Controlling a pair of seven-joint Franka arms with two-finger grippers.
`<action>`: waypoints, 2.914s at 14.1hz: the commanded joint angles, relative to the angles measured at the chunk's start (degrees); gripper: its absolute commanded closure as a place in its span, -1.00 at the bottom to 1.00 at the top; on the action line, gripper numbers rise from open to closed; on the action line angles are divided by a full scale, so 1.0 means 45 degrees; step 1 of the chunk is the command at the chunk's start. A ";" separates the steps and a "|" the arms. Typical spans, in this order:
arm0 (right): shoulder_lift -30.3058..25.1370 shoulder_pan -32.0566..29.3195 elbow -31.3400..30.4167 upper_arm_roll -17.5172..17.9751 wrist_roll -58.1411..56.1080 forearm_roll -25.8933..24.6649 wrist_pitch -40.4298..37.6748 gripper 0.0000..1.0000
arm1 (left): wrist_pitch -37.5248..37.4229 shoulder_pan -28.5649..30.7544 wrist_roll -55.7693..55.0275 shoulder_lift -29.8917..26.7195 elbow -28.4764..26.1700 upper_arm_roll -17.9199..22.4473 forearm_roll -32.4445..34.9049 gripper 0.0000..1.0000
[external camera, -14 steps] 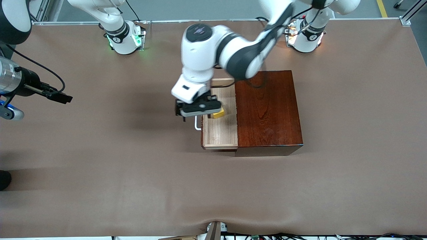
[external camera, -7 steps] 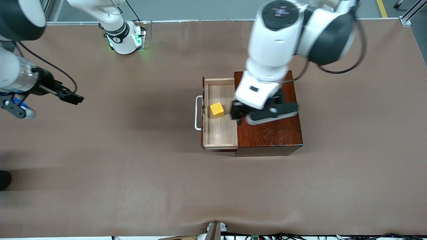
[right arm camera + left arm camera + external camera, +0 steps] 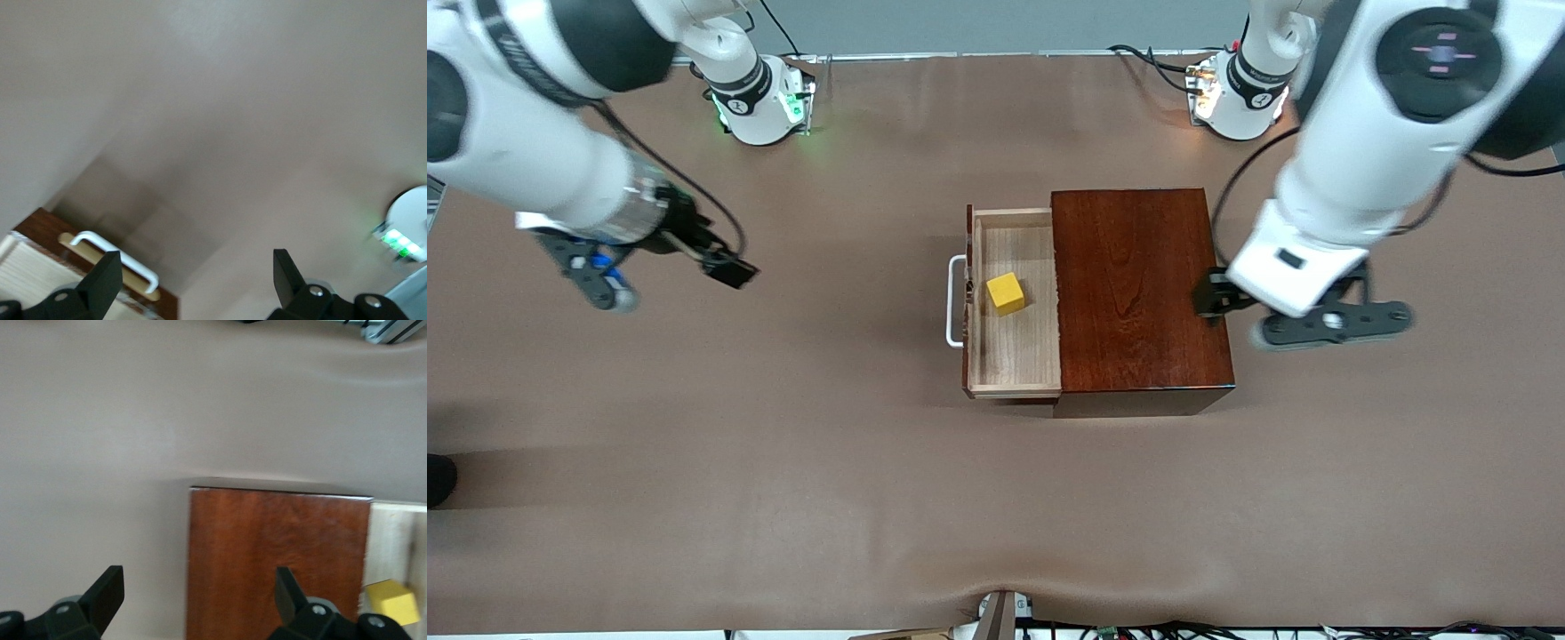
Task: Open drawer, take yellow block, close drawer
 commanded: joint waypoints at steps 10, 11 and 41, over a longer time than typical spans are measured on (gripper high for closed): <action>0.2127 0.3354 0.0154 -0.0132 0.6328 0.0149 0.3722 -1.00 | -0.0112 0.2581 0.3835 -0.3714 -0.4569 -0.0106 -0.0156 -1.00; 0.2283 0.3647 0.0154 -0.0132 0.6992 0.0129 0.4132 -1.00 | -0.0112 0.2581 0.3835 -0.3870 -0.4667 -0.0087 -0.0156 -1.00; 0.5546 0.6130 0.0213 -0.0151 0.9714 -0.0340 0.7964 -0.01 | -0.0366 0.2933 0.3874 -0.4282 -0.4765 -0.0106 -0.0156 -1.00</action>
